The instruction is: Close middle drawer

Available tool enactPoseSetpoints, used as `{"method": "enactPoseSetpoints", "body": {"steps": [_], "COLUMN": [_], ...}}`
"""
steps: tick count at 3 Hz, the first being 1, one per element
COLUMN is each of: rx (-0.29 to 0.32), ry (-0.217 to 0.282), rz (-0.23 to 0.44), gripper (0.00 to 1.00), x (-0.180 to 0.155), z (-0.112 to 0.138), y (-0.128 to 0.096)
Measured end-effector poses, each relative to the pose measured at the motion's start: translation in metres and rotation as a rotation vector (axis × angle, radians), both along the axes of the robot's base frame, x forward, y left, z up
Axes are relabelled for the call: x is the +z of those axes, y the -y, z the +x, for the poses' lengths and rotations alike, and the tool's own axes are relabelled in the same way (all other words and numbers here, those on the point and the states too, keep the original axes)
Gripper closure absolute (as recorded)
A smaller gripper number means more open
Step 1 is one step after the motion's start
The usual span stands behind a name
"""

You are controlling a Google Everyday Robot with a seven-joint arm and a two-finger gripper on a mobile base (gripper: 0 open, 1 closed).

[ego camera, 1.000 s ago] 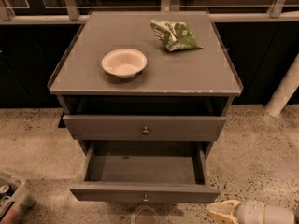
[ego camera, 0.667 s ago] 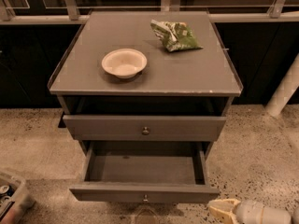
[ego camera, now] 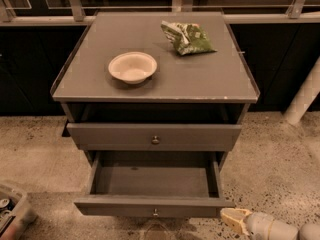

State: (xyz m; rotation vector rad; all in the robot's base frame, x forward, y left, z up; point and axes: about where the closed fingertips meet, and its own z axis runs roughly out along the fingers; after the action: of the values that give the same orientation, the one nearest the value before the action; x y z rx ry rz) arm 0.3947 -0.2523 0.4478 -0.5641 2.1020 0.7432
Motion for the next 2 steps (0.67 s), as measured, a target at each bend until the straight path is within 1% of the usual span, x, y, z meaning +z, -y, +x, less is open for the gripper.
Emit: {"method": "enactPoseSetpoints", "body": {"steps": [1,2], "rx": [-0.016,-0.005], "ry": [-0.016,-0.027], "rz": [0.024,0.025], "gripper": [1.0,1.0], "x": [-0.029,-0.048], "z": [0.016,0.037], "y": [0.003,0.002]}}
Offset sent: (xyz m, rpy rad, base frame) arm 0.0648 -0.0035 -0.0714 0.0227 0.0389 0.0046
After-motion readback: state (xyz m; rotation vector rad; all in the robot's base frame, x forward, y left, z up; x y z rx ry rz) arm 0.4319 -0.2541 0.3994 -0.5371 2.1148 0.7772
